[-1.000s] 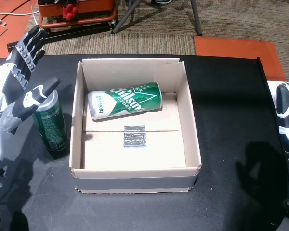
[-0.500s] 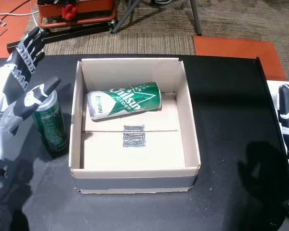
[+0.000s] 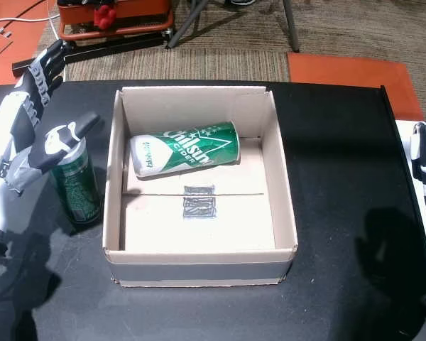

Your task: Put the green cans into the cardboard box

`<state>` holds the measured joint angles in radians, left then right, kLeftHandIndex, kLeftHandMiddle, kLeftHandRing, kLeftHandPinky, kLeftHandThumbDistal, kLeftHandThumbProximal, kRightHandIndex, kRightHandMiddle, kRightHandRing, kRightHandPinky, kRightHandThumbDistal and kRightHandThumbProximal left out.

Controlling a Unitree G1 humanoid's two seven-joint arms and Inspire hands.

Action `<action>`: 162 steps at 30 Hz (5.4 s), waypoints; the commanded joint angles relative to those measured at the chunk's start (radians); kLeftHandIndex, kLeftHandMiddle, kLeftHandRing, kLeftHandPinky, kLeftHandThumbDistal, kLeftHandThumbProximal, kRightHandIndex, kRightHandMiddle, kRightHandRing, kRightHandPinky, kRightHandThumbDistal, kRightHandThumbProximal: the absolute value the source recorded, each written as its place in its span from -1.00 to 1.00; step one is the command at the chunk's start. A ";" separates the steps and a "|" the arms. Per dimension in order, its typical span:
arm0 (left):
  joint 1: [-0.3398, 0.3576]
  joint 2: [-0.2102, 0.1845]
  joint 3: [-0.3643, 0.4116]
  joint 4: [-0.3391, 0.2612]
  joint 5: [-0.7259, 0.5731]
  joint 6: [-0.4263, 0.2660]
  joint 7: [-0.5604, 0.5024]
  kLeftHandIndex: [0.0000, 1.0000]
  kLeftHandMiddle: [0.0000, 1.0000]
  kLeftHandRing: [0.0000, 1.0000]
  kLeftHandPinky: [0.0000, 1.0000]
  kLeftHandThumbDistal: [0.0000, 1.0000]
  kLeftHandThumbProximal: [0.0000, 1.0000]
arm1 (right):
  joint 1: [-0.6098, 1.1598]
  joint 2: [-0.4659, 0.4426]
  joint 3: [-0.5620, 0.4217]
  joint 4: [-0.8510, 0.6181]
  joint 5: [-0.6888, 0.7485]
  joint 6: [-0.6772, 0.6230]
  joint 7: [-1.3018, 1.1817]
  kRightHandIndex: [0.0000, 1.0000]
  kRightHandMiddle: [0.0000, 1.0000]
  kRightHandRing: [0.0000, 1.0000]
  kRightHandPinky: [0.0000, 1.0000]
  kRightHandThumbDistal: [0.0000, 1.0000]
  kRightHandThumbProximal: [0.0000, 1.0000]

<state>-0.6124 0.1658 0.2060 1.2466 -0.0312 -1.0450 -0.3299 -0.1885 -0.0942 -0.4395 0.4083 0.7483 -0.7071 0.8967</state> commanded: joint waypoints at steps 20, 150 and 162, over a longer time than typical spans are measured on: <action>0.009 0.007 0.004 0.036 -0.007 0.074 -0.006 1.00 1.00 1.00 1.00 1.00 -0.16 | 0.008 0.000 -0.019 -0.014 0.007 0.008 0.003 -0.93 -0.80 -0.73 -0.57 0.59 -0.94; 0.025 0.013 0.097 0.075 -0.058 0.351 -0.120 0.70 0.58 0.55 0.55 0.52 -1.00 | 0.007 0.017 -0.052 -0.119 0.048 0.032 0.021 -0.94 -0.88 -0.73 -0.50 0.38 -1.00; 0.023 0.013 0.103 0.077 -0.060 0.357 -0.117 0.72 0.54 0.50 0.49 0.44 -1.00 | -0.006 0.017 -0.054 -0.110 0.050 0.037 0.027 -0.95 -0.88 -0.73 -0.50 0.43 -1.00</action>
<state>-0.5862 0.1703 0.3055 1.3113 -0.0918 -0.6999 -0.4494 -0.1936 -0.0736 -0.4893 0.2924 0.7915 -0.6690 0.9236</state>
